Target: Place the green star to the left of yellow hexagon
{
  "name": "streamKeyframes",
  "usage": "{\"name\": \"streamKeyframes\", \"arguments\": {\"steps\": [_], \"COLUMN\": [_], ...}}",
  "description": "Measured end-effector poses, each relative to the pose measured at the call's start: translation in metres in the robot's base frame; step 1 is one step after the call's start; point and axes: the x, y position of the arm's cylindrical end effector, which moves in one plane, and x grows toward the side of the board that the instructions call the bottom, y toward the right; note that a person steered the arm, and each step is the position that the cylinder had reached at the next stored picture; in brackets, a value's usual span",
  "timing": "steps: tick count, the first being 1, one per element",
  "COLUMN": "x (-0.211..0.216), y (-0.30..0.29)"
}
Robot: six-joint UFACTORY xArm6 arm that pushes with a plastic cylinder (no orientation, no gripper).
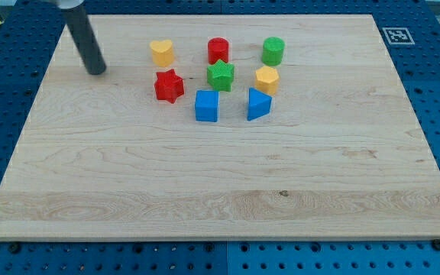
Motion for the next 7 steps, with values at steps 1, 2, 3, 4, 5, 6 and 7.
{"name": "streamKeyframes", "arguments": {"steps": [1,2,3,4,5,6,7], "x": [0.0,0.008,0.021,0.022,0.02,0.017,0.004], "y": [0.049,0.089,0.117,0.15,0.164,0.174,0.174]}}
